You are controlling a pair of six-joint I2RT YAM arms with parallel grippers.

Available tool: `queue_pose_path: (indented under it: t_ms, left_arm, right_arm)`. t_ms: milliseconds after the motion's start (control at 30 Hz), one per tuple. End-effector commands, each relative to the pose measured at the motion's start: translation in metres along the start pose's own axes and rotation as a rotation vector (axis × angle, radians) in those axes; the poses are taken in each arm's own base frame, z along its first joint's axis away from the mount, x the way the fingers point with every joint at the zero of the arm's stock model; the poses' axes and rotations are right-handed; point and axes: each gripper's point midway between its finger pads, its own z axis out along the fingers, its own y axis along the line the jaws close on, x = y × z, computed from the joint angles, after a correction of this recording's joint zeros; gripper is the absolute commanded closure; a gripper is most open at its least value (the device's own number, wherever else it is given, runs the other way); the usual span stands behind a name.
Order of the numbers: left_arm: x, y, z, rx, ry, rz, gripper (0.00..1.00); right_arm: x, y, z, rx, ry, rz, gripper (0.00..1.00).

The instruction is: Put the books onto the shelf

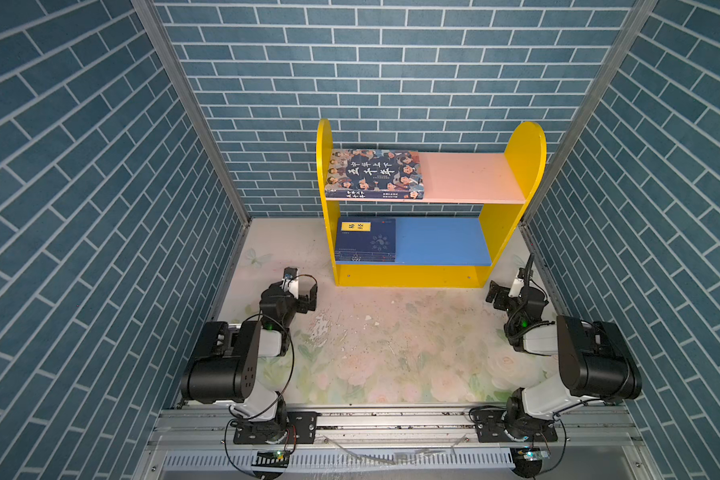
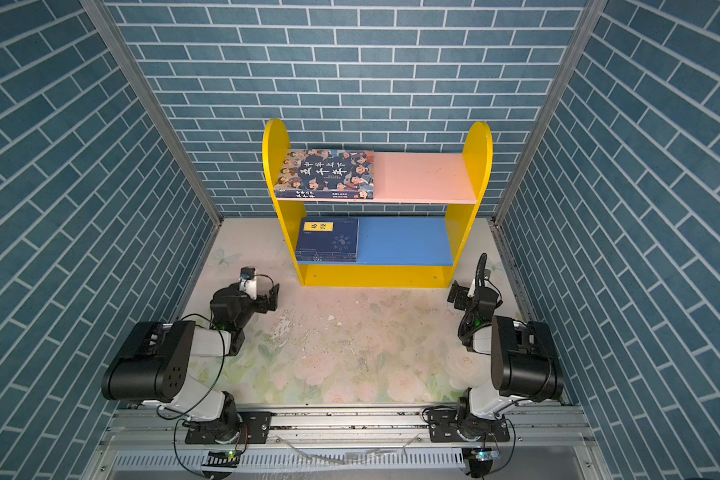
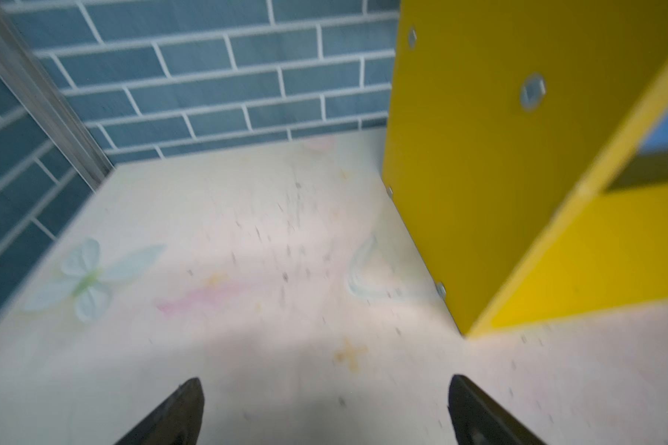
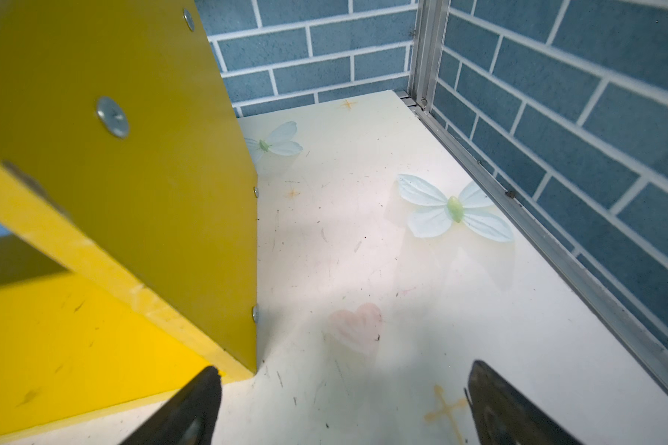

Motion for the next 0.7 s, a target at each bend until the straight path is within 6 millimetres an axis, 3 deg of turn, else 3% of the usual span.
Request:
queue_pose_path:
  t_ms: [0, 67, 100, 200, 300, 667]
  left_arm:
    - [0.009, 0.007, -0.012, -0.046, 0.001, -0.025, 0.00]
    - [0.007, -0.011, -0.040, 0.020, -0.144, 0.034, 0.00]
    - [0.004, -0.014, -0.040, 0.022, -0.159, 0.061, 0.00]
    - [0.004, -0.002, -0.021, -0.024, -0.076, 0.020, 0.00]
    - [0.007, -0.004, -0.002, 0.009, 0.028, 0.015, 0.00]
    - [0.008, -0.002, 0.000, 0.015, 0.042, 0.004, 0.00]
  right_arm:
    - [-0.011, 0.002, 0.000, -0.002, -0.031, -0.028, 0.01]
    - [-0.011, 0.001, 0.000, 0.000, -0.029, -0.029, 0.01]
    - [-0.011, 0.002, 0.000, -0.001, -0.029, -0.029, 0.01]
    - [-0.011, 0.002, 0.000, -0.001, -0.030, -0.029, 0.01]
    - [-0.011, 0.002, 0.000, -0.002, -0.030, -0.029, 0.01]
    - [-0.011, 0.002, 0.000, -0.001, -0.030, -0.029, 0.01]
